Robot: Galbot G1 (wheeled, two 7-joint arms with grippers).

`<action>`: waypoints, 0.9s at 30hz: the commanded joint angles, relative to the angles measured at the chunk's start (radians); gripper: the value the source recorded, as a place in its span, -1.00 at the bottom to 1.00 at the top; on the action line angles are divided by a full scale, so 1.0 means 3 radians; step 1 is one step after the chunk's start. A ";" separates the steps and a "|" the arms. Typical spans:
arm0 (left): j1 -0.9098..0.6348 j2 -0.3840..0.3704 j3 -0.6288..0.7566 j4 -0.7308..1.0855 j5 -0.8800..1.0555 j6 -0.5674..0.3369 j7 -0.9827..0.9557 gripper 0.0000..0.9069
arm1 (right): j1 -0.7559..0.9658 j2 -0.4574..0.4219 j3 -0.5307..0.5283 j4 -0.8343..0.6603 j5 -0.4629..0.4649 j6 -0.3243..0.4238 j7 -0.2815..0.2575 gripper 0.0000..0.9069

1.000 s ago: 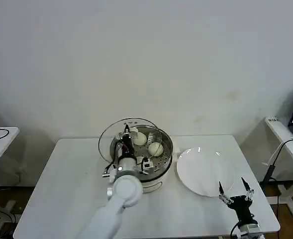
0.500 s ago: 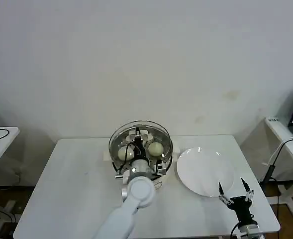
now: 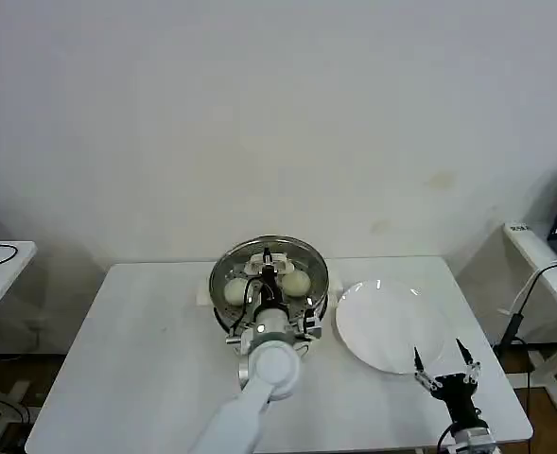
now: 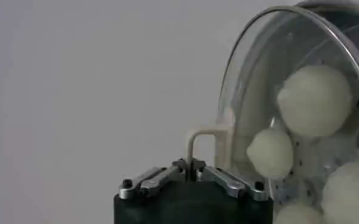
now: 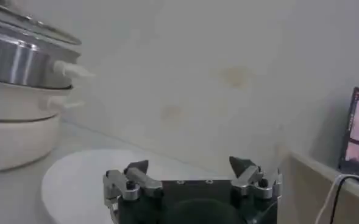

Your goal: Take steamed baozi put them in steamer then cover it.

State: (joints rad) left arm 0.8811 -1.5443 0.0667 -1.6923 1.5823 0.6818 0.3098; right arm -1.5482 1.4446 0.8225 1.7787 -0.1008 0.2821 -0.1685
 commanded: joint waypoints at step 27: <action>0.0027 -0.0095 -0.0095 0.0147 0.0108 -0.0094 -0.0082 1.00 | -0.0008 -0.0020 -0.0016 -0.0019 0.0006 0.0034 -0.0015 1.00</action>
State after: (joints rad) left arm 0.8888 -1.5705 0.0425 -1.6538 1.6081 0.6645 0.2892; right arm -1.5506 1.4391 0.8170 1.7734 -0.0994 0.2913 -0.1724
